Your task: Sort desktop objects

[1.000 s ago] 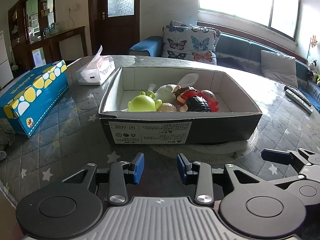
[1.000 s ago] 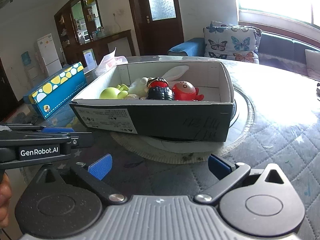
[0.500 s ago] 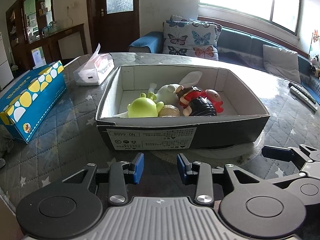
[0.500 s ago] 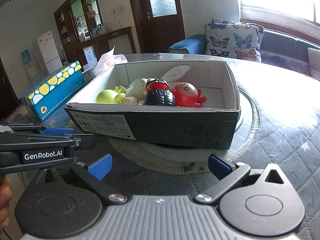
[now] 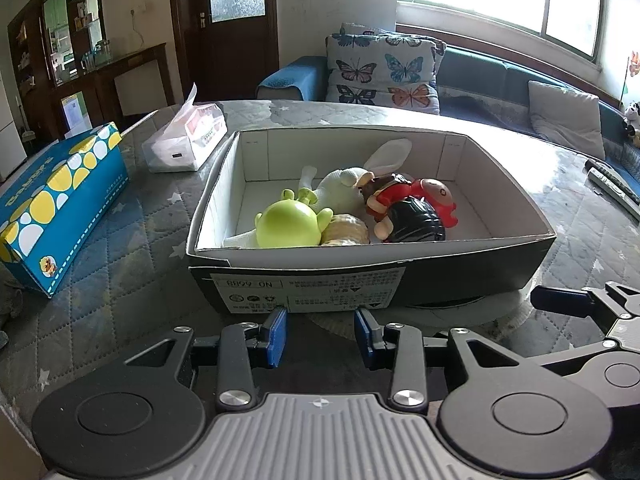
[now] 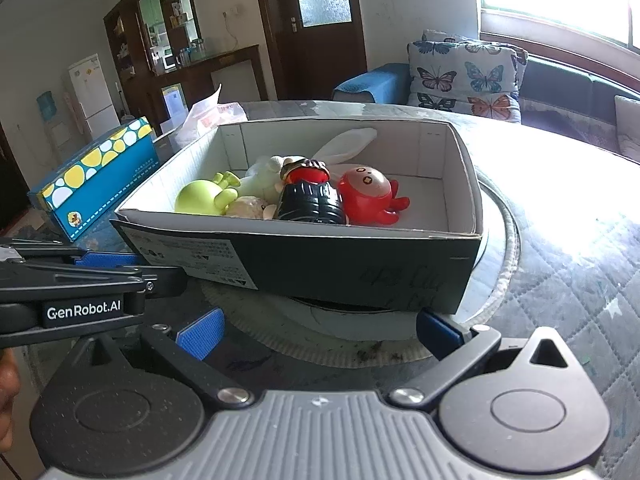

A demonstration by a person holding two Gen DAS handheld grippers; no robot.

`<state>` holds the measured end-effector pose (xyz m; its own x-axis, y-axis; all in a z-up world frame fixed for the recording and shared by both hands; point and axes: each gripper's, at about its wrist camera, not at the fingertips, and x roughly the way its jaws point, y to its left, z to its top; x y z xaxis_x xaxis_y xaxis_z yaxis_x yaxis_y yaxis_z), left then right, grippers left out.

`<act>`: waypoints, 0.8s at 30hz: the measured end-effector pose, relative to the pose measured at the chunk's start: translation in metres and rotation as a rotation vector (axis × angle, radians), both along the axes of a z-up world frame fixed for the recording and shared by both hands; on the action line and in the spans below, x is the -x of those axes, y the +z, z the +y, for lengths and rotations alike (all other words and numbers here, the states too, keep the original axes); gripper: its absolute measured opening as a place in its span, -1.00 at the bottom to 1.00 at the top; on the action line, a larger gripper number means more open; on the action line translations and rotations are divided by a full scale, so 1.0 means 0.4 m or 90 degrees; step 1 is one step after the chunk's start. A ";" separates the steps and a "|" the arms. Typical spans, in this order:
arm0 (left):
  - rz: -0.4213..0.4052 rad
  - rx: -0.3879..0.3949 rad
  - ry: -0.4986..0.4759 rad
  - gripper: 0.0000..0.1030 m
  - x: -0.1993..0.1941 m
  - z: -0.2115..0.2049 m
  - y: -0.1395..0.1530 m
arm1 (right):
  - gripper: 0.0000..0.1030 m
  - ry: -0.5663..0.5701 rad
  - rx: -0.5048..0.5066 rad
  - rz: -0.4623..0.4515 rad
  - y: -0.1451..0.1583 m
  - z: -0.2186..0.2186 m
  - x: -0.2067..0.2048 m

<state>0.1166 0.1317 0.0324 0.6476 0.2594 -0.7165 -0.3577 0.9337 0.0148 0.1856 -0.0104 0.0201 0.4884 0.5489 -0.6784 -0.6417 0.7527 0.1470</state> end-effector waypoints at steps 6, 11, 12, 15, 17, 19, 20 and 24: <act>0.008 -0.010 0.000 -0.25 -0.011 0.005 -0.001 | 1.00 -0.002 0.007 0.005 -0.004 0.010 -0.012; 0.012 -0.011 0.000 -0.25 -0.019 0.012 -0.004 | 1.00 -0.002 0.012 0.010 -0.007 0.017 -0.020; 0.013 -0.011 0.000 -0.25 -0.020 0.013 -0.004 | 1.00 -0.002 0.012 0.011 -0.008 0.018 -0.021; 0.015 -0.013 0.000 -0.25 -0.024 0.016 -0.004 | 1.00 -0.004 0.014 0.013 -0.010 0.021 -0.026; 0.016 -0.013 0.000 -0.25 -0.027 0.018 -0.004 | 1.00 -0.005 0.015 0.015 -0.011 0.024 -0.029; 0.017 -0.012 0.001 -0.25 -0.030 0.020 -0.004 | 1.00 -0.007 0.016 0.016 -0.011 0.025 -0.034; 0.018 -0.011 0.002 -0.25 -0.031 0.022 -0.004 | 1.00 -0.008 0.017 0.017 -0.011 0.026 -0.036; 0.020 -0.011 0.003 -0.25 -0.036 0.025 -0.005 | 1.00 -0.009 0.019 0.017 -0.011 0.028 -0.040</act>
